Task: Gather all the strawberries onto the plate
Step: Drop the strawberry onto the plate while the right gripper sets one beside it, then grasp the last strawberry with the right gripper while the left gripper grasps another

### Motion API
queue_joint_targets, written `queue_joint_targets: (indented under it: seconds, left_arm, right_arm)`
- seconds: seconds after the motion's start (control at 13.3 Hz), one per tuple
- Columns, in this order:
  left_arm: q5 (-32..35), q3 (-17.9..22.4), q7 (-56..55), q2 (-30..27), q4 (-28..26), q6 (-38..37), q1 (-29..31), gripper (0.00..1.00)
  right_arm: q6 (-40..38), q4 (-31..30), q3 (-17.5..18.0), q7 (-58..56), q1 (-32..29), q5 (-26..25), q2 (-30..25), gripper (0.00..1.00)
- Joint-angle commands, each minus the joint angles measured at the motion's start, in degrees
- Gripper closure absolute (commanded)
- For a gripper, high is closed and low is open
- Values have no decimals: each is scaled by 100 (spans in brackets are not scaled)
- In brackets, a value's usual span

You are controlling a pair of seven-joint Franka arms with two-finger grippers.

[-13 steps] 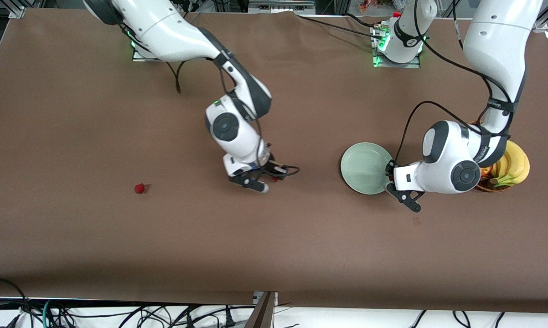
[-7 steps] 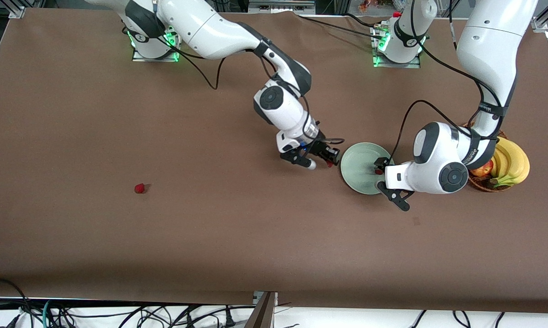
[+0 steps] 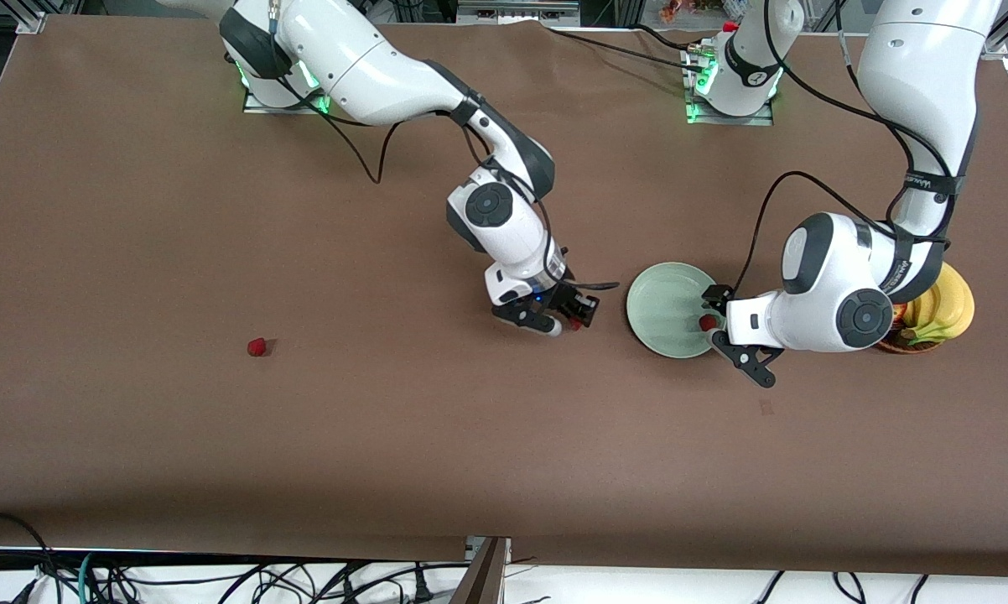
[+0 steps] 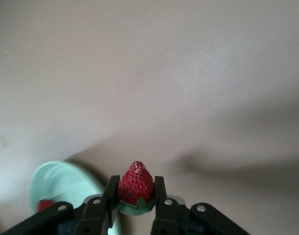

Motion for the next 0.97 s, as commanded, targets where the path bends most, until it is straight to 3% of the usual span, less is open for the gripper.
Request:
queue_joint_targets:
  seconds: [0.0, 0.07, 0.15, 0.3, 0.38, 0.53, 0.82, 0.9]
  left_arm:
    - [-191, -3, 79, -71, 5, -135, 28, 0]
    - [-201, -12, 70, -71, 5, -135, 28, 0]
    - [-201, -12, 70, -71, 5, -126, 28, 0]
    - [-201, -12, 70, -71, 5, -135, 28, 0]
    - [-201, -12, 61, -71, 5, -126, 28, 0]
    - [-201, -12, 52, -88, 5, -144, 28, 0]
    - [-595, -55, -524, -238, 92, -434, -86, 0]
    - [-614, -256, -1015, -238, 110, -416, -138, 0]
  right_arm:
    - [-443, 74, 22, -50, 72, -497, 6, 90]
    - [-679, 39, 22, -33, 81, -865, 6, 89]
    - [-873, 38, 22, -41, 72, -1060, 6, 73]
    - [-945, -66, 13, -41, 46, -1315, 6, 32]
    - [-1102, -111, -65, -120, 20, -1395, -12, 25]
    - [-1943, -102, -83, -392, -77, -1326, -379, 1]
    - [-3544, -102, -57, -1478, -673, -853, -1319, 1]
    - [-3956, -111, -74, -1822, -840, -842, -1513, 0]
